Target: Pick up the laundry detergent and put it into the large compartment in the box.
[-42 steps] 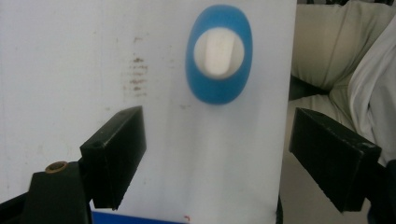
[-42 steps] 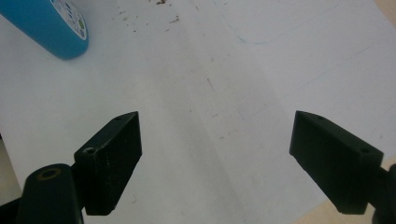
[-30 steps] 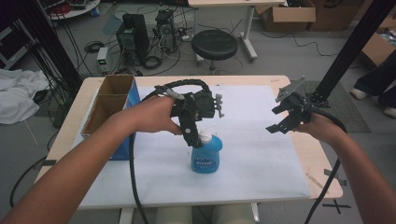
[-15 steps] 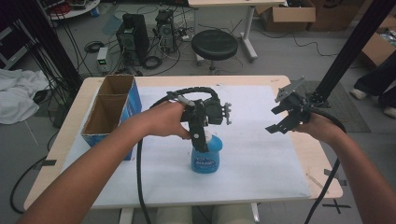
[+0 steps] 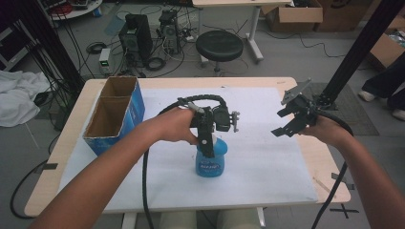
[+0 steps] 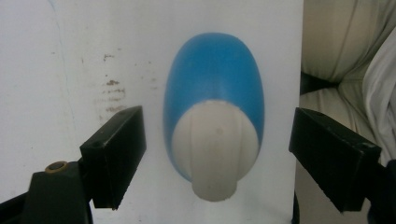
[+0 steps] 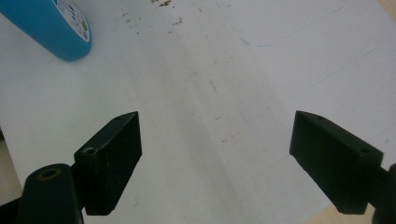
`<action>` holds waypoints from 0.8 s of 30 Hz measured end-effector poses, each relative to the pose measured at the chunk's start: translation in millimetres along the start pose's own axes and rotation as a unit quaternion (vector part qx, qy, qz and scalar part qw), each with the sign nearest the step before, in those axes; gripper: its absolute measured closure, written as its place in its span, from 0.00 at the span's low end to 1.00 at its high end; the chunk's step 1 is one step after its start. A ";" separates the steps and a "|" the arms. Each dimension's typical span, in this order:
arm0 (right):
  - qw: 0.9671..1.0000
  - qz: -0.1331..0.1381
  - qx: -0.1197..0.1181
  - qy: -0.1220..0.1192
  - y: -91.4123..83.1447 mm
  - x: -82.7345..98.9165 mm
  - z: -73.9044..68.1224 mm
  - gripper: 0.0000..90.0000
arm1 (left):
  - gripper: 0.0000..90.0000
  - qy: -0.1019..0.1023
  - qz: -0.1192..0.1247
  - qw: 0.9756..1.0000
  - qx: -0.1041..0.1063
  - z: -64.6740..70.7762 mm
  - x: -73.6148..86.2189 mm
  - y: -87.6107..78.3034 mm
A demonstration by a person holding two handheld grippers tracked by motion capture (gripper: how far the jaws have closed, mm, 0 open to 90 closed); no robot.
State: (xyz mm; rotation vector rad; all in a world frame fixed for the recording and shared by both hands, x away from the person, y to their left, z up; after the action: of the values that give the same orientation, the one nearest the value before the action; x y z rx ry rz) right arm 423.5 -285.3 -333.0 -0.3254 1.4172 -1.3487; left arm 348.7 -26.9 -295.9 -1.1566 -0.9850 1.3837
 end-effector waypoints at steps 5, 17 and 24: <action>1.000 -0.001 -0.001 0.001 0.4 0.9 0.1 0.19 | 0.22 -0.001 -0.001 1.000 0.007 -3.7 -0.4 8.8; 1.000 0.000 -0.002 0.003 0.9 1.3 0.9 0.19 | 0.22 0.002 -0.006 1.000 0.013 -11.0 -1.4 21.1; 1.000 0.001 -0.004 0.001 1.0 0.4 0.4 0.19 | 0.22 0.000 -0.009 1.000 0.017 -14.1 -1.4 29.9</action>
State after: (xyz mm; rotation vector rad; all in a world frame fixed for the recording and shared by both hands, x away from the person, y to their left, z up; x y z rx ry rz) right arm 424.1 -285.6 -334.0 -0.3268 1.4255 -1.3419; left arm 356.5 -32.5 -327.6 -1.1198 -0.9649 1.3814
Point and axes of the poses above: each handheld gripper's, and its own axes: y roughly forward along the jaws, x roughly out of its underside, z roughly to its right, the point moved 4 cm from there along y, roughly forward along the jaws, and after that the axes turned 14 degrees about x, right-handed, at the moved point
